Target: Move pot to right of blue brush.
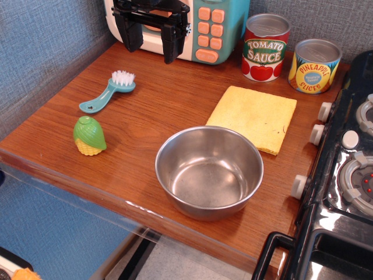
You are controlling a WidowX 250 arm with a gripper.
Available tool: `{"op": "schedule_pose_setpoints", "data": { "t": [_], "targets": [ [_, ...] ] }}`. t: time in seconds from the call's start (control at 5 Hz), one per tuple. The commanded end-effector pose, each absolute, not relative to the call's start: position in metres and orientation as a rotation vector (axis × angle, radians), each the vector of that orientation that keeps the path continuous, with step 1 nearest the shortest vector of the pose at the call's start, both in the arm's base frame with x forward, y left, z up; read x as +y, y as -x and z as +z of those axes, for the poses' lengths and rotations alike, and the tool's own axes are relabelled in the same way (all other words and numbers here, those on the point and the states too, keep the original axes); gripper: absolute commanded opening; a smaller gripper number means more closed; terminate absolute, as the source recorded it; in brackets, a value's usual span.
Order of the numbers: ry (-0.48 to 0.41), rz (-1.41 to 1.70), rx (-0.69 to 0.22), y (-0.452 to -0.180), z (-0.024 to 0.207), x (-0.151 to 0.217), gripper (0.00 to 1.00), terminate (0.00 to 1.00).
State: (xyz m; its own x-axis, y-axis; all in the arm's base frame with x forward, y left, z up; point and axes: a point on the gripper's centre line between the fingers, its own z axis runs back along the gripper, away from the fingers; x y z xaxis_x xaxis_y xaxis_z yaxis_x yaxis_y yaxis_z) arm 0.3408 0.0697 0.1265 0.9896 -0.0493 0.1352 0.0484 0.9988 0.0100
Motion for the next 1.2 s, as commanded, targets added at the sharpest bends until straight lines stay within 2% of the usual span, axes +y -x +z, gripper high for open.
{"op": "schedule_pose_setpoints", "data": {
  "t": [0.0,0.4,0.6,1.0],
  "targets": [
    [-0.007,-0.049,-0.136,-0.341,0.126,0.07,1.0,0.0],
    [0.045,-0.127,-0.204,-0.309,0.136,0.049,1.0,0.0],
    [0.045,-0.171,-0.193,-0.289,0.129,0.037,1.0,0.0],
    [0.035,-0.203,-0.149,-0.272,0.085,0.012,1.0,0.0]
  ]
}}
